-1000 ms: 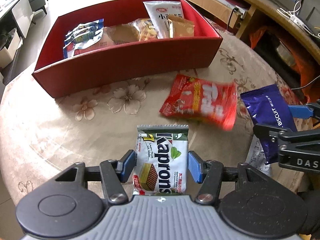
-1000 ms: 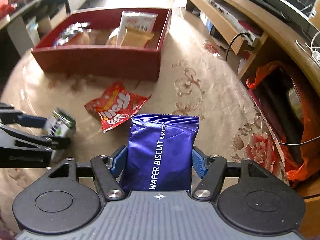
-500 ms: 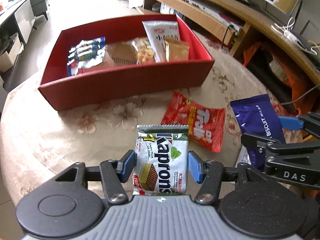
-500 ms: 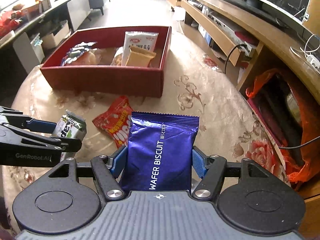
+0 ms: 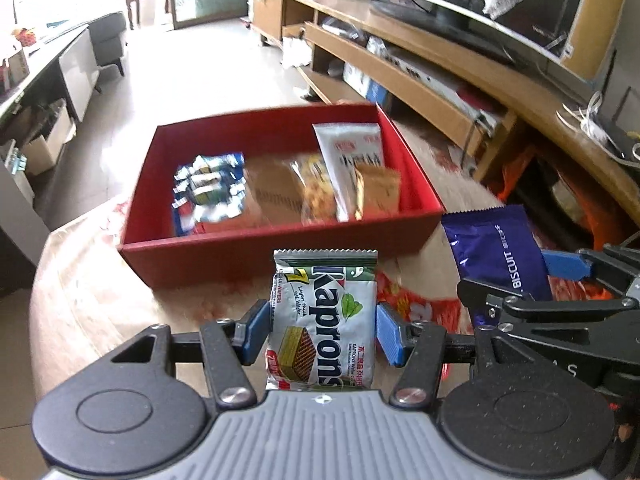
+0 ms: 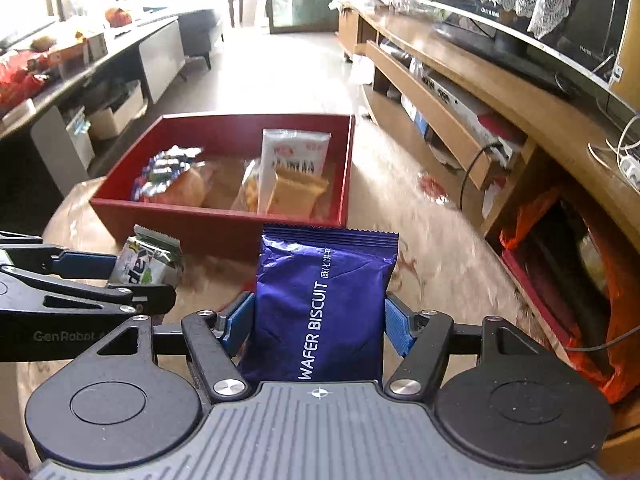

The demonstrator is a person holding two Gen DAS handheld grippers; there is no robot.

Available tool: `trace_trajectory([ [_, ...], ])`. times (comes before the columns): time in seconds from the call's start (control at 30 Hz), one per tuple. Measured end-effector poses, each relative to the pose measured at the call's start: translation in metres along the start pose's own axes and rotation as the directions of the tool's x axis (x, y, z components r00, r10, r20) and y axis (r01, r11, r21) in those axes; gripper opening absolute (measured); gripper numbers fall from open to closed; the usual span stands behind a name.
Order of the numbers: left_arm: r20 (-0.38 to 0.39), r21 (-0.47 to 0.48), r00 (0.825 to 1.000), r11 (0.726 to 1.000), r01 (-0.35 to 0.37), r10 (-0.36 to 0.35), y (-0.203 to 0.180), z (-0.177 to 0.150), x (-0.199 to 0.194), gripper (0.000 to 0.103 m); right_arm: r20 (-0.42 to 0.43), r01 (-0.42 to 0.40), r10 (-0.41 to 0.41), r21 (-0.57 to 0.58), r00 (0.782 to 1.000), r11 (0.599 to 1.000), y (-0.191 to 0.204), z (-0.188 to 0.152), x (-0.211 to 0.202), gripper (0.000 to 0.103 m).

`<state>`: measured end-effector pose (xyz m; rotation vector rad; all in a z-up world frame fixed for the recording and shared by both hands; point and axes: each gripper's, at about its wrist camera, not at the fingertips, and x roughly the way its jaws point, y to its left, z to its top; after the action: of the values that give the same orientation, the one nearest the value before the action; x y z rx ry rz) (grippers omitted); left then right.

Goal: Organize snacks
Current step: 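Lift the Kaprons wafer with the left tool while the right tool lifts the blue wafer pack, then lower the Kaprons wafer into the red box with left tool while right lowers blue pack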

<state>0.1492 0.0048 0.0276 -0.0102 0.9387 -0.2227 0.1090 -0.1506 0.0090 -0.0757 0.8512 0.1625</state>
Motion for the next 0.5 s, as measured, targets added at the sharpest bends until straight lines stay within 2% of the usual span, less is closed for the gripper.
trace_trajectory([
  [0.5,0.091,-0.100,0.993,0.993,-0.066,0.075,0.027,0.060,0.009,0.055,0.098,-0.034,0.030,0.033,0.995,0.999,0.004,0.058,0.022,0.073],
])
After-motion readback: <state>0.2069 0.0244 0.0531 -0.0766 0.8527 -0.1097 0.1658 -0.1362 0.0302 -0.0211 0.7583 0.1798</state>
